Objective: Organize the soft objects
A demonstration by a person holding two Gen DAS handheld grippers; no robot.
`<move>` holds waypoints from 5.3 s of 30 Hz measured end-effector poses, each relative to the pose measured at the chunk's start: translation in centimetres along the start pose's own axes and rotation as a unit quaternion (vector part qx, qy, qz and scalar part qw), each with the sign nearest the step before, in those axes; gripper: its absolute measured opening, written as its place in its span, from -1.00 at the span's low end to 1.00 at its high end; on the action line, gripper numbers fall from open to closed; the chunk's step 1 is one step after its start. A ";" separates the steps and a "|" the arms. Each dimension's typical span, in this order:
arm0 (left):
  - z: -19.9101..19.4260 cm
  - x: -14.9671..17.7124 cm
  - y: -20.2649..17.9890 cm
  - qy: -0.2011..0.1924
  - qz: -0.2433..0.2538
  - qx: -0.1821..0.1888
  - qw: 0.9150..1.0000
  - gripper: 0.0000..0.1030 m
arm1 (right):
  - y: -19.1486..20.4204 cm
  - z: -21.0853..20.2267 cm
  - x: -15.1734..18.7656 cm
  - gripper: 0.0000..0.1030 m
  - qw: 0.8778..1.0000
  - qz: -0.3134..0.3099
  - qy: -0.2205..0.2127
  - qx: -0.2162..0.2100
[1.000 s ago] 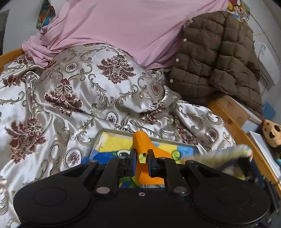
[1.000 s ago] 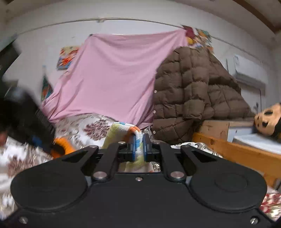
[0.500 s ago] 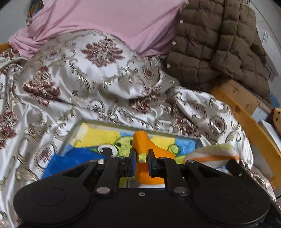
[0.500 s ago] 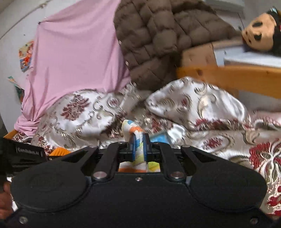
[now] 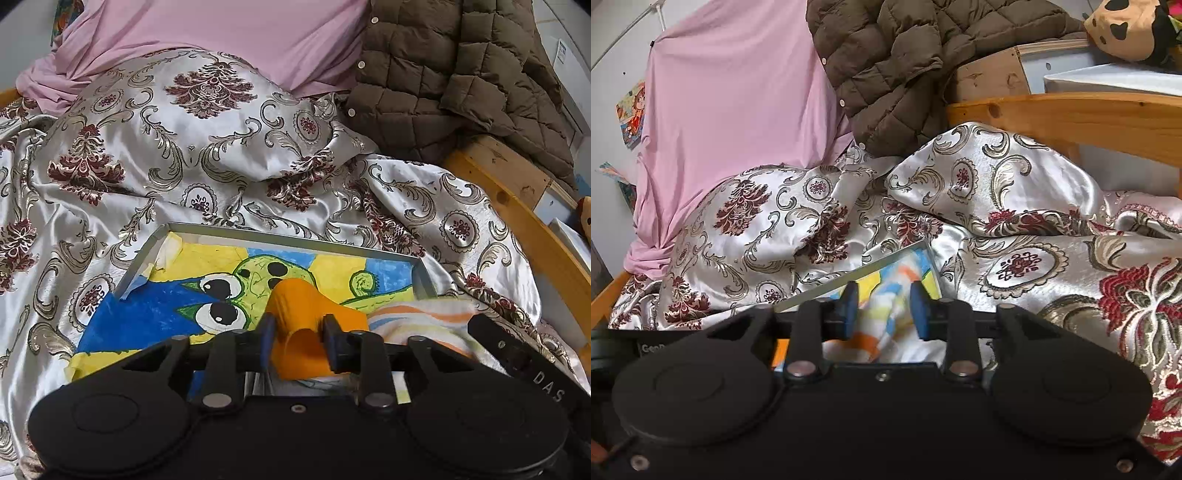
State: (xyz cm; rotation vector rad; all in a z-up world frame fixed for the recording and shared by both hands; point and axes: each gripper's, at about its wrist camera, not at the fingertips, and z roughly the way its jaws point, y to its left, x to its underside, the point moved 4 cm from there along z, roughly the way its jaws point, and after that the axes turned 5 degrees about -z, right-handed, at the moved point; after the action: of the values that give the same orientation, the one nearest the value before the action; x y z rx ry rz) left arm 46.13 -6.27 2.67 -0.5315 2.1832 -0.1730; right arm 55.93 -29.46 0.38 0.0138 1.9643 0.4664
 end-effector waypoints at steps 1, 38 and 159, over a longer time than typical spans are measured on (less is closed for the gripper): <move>-0.1 0.1 0.0 0.000 0.001 -0.002 1.000 -0.34 | -0.1 -0.2 0.0 -0.40 1.000 0.003 -0.001 -0.002; -19.9 1.5 4.0 -0.137 0.035 0.032 0.989 0.82 | 1.7 -21.2 -4.2 0.99 0.993 -0.036 -0.116 0.000; -21.6 13.5 23.9 -0.026 0.098 -0.082 0.991 0.98 | 22.1 -25.4 19.3 0.99 0.938 -0.339 0.044 -0.051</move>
State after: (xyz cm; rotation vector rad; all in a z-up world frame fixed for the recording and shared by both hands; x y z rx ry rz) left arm 14.44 8.00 -0.92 -0.4051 2.1949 0.1256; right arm 20.86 -12.86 -0.21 -0.7389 1.8823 0.1092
